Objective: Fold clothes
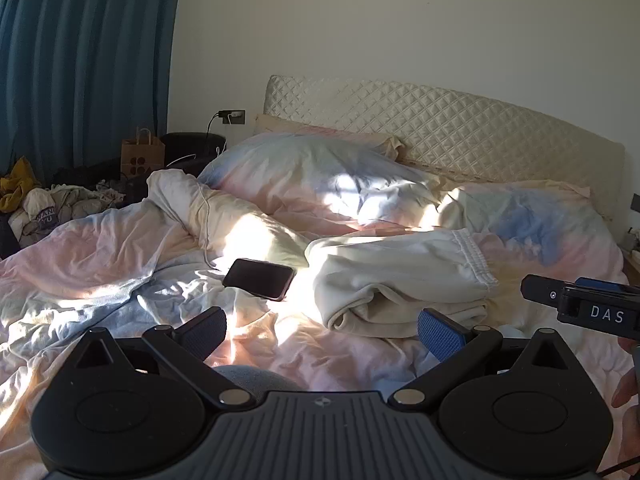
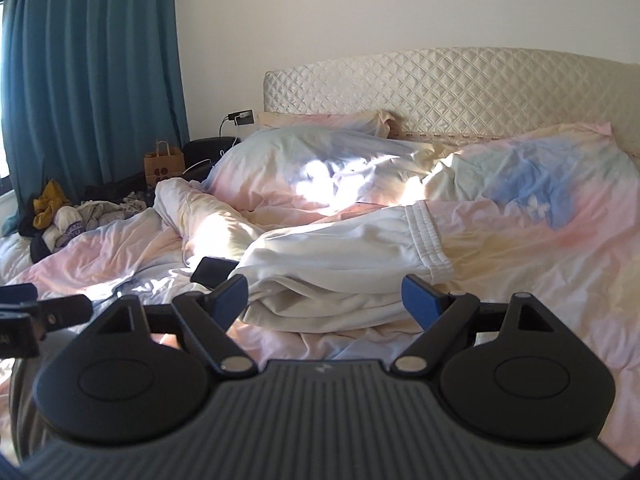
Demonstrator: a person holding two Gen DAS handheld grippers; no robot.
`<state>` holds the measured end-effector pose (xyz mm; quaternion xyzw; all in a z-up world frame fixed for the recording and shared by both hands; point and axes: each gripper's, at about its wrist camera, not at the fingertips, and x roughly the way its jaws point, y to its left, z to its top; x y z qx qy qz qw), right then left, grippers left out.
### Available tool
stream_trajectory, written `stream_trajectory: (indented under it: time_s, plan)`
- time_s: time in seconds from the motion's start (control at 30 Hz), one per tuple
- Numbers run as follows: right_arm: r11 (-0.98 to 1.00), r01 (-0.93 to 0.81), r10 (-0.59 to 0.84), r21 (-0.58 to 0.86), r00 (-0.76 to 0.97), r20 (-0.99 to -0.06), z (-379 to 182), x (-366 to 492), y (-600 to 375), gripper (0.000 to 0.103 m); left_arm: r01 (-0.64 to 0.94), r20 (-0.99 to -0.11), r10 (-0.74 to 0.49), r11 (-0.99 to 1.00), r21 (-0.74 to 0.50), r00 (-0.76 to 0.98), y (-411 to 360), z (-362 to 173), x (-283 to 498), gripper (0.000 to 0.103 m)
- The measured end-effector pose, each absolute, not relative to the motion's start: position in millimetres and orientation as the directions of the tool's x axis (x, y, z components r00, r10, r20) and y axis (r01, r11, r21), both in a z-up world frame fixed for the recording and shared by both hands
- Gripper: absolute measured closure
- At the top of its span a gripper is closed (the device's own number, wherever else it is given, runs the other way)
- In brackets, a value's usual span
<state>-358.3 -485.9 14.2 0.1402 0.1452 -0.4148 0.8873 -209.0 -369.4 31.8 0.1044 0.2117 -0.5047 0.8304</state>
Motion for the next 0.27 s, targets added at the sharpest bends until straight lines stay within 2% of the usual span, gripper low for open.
stream_trajectory:
  time_s: [0.27]
  plan:
    - [0.610,0.788,-0.694,0.087,0.583,-0.421,13.7,-345.3,-485.0,0.018,0.869,-0.465,-0.783,0.491,-0.055,0.413,-366.6,33.5,-195.1,0.000]
